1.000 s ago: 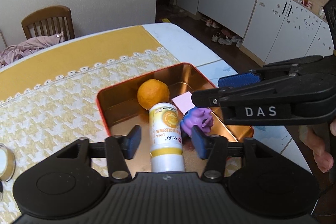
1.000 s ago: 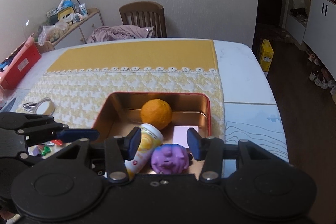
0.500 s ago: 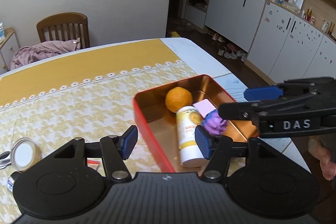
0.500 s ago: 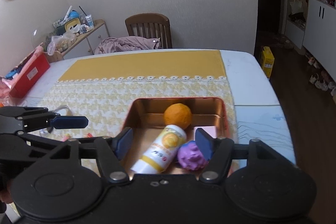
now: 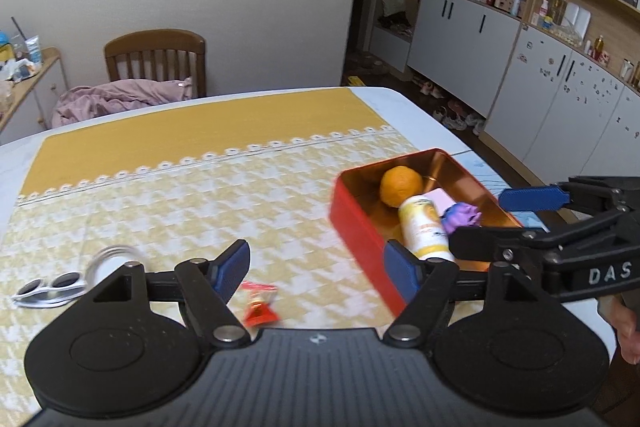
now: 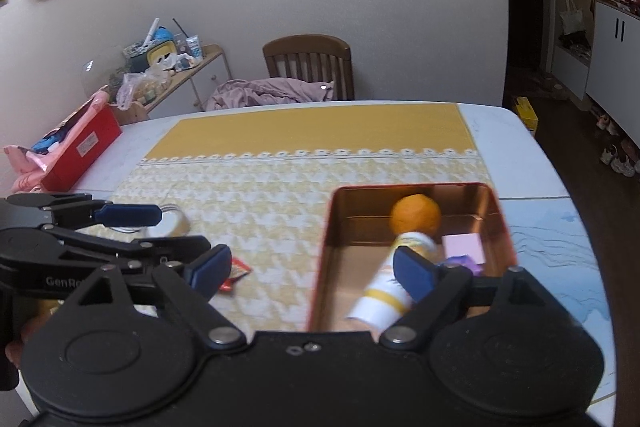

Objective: Organize rigid objects
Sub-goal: 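Grasp the eye-drop bottle with the left tool while the right tool grasps the purple eraser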

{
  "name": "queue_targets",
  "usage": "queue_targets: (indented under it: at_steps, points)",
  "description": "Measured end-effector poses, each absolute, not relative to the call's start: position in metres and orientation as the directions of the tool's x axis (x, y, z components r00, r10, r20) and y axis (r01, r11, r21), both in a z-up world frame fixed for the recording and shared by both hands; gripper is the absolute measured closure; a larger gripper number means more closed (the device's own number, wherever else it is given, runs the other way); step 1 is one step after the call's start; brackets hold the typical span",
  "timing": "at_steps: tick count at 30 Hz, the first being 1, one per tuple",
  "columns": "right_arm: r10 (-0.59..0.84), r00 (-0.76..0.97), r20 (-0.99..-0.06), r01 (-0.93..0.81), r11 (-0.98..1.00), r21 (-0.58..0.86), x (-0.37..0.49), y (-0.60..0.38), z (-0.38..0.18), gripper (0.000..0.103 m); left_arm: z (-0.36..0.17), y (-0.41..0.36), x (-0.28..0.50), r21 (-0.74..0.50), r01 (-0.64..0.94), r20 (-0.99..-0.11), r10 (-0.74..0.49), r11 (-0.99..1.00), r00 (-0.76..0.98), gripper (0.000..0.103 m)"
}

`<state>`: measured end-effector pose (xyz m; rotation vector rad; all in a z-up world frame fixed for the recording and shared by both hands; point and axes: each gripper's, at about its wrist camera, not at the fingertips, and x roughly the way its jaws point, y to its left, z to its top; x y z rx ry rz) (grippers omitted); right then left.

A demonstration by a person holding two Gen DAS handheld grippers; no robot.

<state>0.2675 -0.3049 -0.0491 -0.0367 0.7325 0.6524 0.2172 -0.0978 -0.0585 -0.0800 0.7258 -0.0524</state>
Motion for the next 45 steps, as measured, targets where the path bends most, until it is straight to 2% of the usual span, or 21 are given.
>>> queue_targets:
  at_steps: [3,7,21,32,38,43,45]
  points:
    - [0.543,0.555,-0.63,-0.577,0.797,0.178,0.255,-0.287,-0.05,0.01,-0.057,-0.083,0.206,-0.074,0.019,-0.649,-0.062,0.997,0.758,0.022]
    - [0.553,0.555,-0.621,-0.593,0.787,0.17,0.241,-0.266,-0.05,0.0,-0.057,-0.062,0.196,-0.079,0.015,-0.641,-0.062,0.997,0.765,0.02]
    - [0.524,0.536,-0.662,-0.6,0.788,0.138,0.208,-0.195,-0.076,0.0,-0.082,0.033,0.175,-0.084,-0.064,-0.672,-0.01,0.994,0.74,0.02]
    - [0.501,0.479,-0.721,-0.654,0.752,0.088,0.198,-0.139,-0.115,0.0,-0.128,0.09,0.178,-0.117,-0.125,-0.737,-0.001,0.985,0.676,0.02]
    - [0.496,0.445,-0.745,-0.682,0.727,0.077,0.193,-0.116,-0.129,0.005,-0.149,0.103,0.185,-0.121,-0.149,-0.751,0.008,0.981,0.66,0.02]
    - [0.488,0.416,-0.767,-0.697,0.713,0.076,0.194,-0.102,-0.141,0.021,-0.159,0.108,0.192,-0.112,-0.151,-0.753,0.015,0.982,0.658,0.02]
    - [0.477,0.414,-0.775,-0.7,0.711,0.064,0.195,-0.098,-0.146,0.024,-0.162,0.108,0.195,-0.109,-0.146,-0.755,0.014,0.983,0.655,0.02]
